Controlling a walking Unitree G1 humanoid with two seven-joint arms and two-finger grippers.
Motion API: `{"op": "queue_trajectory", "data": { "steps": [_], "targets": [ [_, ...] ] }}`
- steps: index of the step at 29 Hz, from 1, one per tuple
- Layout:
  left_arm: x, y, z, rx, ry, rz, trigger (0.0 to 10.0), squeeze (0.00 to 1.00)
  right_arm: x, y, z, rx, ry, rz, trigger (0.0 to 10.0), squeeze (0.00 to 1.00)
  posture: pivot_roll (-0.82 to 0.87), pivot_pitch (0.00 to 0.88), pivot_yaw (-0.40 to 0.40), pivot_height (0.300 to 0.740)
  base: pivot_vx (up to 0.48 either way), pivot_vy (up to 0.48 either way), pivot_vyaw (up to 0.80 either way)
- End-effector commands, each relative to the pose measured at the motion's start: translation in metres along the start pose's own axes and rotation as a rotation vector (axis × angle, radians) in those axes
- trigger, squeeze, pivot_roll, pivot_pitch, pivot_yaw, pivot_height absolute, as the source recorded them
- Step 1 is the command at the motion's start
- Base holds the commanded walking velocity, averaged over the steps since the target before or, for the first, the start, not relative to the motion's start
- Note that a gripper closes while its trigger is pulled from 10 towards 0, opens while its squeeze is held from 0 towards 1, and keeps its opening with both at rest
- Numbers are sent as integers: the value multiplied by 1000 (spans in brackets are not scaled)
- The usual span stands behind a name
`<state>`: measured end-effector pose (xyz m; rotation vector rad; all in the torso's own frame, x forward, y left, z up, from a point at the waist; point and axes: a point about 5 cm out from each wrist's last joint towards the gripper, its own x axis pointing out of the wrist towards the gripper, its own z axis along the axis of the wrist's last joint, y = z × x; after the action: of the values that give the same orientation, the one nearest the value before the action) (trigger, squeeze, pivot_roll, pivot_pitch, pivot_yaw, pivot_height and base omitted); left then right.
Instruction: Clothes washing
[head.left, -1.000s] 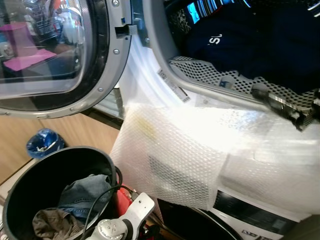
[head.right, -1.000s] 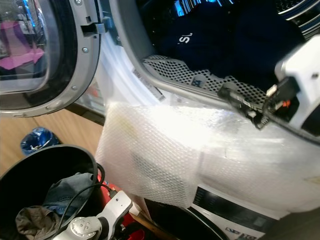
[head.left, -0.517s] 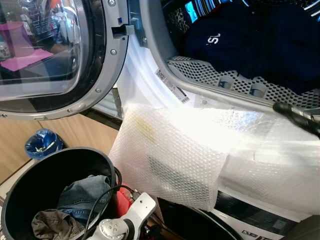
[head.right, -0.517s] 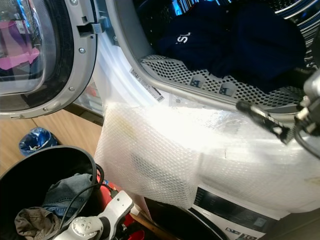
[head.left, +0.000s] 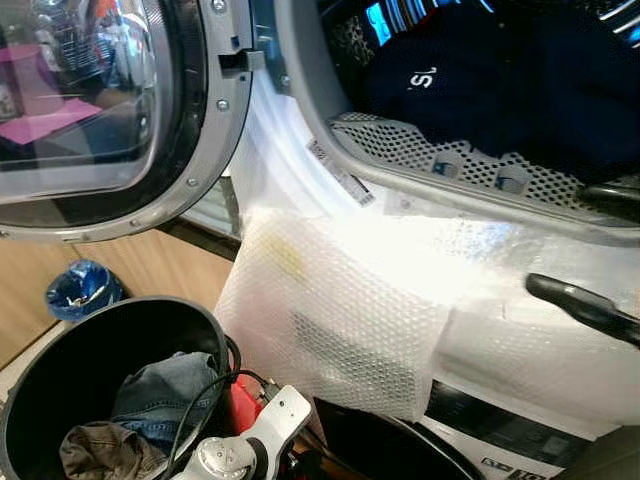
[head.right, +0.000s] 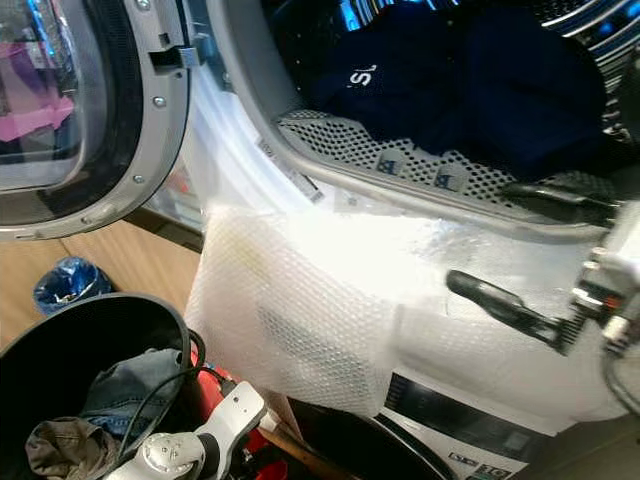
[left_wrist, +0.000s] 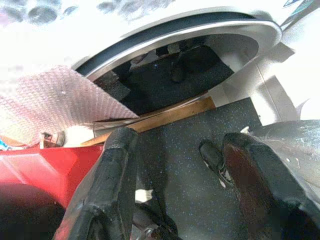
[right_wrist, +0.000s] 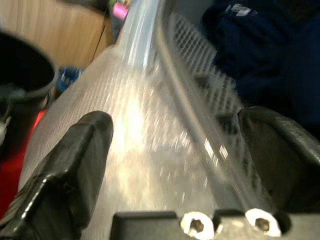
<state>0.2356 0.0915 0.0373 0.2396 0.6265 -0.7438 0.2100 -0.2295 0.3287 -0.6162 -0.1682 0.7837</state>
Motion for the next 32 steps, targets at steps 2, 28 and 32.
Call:
{"op": "queue_trajectory", "data": {
  "steps": [2,28,32],
  "targets": [
    [0,0,-4,6,16,-4,10000,0,7,-1,1,41,-25,-12,10000,0,-140,121,27,740,0,0,0],
    [4,-1,0,-9,1,13,10000,0,107,-20,20,150,4,-44,10000,0,-129,106,7,740,0,0,0],
    [4,0,0,-9,2,16,10000,0,119,-31,17,159,48,-69,10000,0,-125,104,6,740,0,0,0]
  ]
}}
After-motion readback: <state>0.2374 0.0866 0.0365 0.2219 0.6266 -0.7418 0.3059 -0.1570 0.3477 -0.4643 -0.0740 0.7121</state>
